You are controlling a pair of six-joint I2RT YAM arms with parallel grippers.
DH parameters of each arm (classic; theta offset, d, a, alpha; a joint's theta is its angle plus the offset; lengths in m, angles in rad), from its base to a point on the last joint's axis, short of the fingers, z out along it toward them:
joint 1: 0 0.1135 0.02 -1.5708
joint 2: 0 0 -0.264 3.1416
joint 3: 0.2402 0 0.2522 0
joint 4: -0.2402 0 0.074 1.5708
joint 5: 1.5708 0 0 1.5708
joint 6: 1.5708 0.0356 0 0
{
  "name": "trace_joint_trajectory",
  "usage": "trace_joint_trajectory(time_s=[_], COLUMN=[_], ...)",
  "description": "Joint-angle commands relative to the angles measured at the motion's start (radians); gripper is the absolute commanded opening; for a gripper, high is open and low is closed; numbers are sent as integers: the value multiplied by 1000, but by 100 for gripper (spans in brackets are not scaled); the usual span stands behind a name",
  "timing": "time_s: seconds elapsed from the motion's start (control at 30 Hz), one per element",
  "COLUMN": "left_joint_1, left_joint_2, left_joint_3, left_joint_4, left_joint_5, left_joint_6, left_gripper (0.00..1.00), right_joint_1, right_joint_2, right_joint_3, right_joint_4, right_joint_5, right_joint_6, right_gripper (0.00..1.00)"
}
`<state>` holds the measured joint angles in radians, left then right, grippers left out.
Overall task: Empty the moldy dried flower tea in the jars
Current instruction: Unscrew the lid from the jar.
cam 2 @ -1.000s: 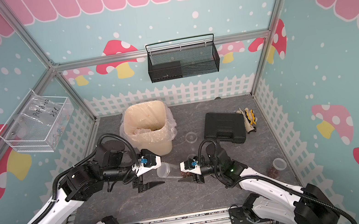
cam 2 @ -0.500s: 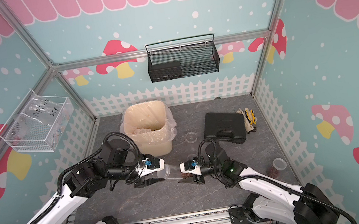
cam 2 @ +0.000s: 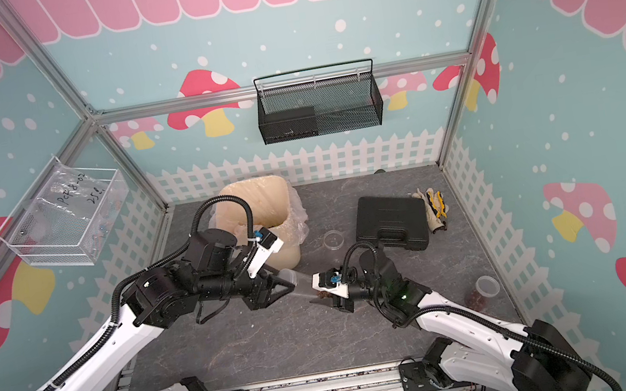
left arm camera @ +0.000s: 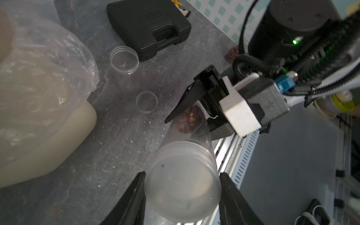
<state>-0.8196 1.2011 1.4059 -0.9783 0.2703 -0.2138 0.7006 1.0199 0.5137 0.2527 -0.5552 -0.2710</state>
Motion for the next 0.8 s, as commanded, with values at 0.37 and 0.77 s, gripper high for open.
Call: trace_joint_trajectory(time_s=[0.37, 0.77], left_joint_1=[-12, -12], left_joint_2=[23, -251], left_joint_3=[10, -123], left_joint_4=[47, 89], left_joint_5=[-43, 133], left_joint_6=[-216, 719], left_gripper=[89, 99], right_joint_1=[12, 13], right_joint_2=[-10, -63], right_joint_3=[14, -27], right_joint_4=[62, 31], right_joint_5=[129, -67], right_joint_6=[42, -2], right_gripper=[0, 0])
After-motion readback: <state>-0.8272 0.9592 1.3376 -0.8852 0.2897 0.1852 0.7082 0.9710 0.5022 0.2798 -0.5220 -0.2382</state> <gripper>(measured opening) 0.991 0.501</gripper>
